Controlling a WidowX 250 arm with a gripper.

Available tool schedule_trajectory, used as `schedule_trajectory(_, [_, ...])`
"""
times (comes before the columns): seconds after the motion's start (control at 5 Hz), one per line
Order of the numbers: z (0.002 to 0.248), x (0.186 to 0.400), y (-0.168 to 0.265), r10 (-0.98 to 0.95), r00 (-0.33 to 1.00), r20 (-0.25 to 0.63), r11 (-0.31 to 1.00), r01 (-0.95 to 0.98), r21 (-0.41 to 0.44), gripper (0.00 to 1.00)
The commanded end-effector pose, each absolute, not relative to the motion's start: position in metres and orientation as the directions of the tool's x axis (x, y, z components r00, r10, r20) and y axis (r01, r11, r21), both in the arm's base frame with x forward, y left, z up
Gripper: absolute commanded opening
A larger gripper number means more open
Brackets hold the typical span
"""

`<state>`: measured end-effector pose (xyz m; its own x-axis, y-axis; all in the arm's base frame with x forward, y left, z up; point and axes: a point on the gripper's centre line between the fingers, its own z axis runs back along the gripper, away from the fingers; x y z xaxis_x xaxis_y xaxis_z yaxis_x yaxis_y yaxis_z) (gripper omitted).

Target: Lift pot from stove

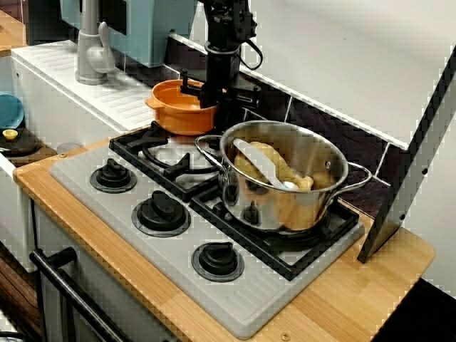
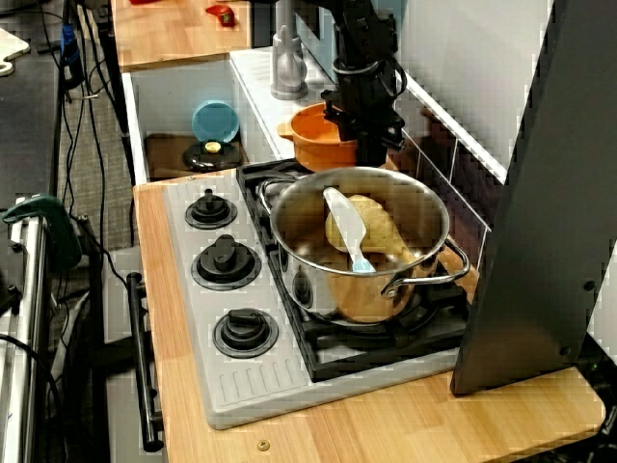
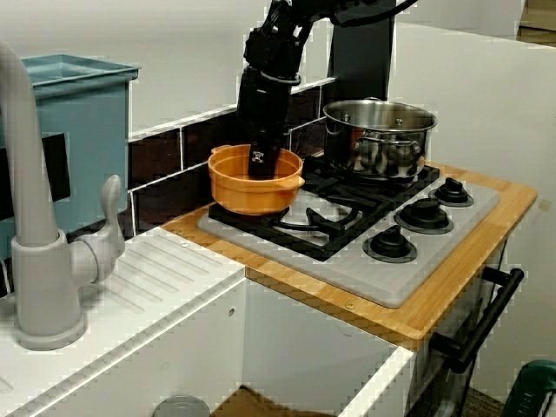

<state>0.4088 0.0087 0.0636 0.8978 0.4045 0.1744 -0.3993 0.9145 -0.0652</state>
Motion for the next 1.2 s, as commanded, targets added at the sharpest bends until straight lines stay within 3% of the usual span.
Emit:
schedule_trajectory(0.0, [0.098,0.420,0.020,0.442,0.875,0.197,0.897,-0.425,-0.122,0.00])
schedule_trajectory(0.2, [0.126,0.421,0.030,0.451,0.884,0.122,0.887,-0.428,-0.174,0.00])
schedule_trajectory(0.4, [0.160,0.420,0.039,0.460,0.879,0.127,0.877,-0.428,-0.218,0.00])
schedule_trajectory(1.0, [0.216,0.418,0.069,0.469,0.877,0.104,0.840,-0.407,-0.360,0.00])
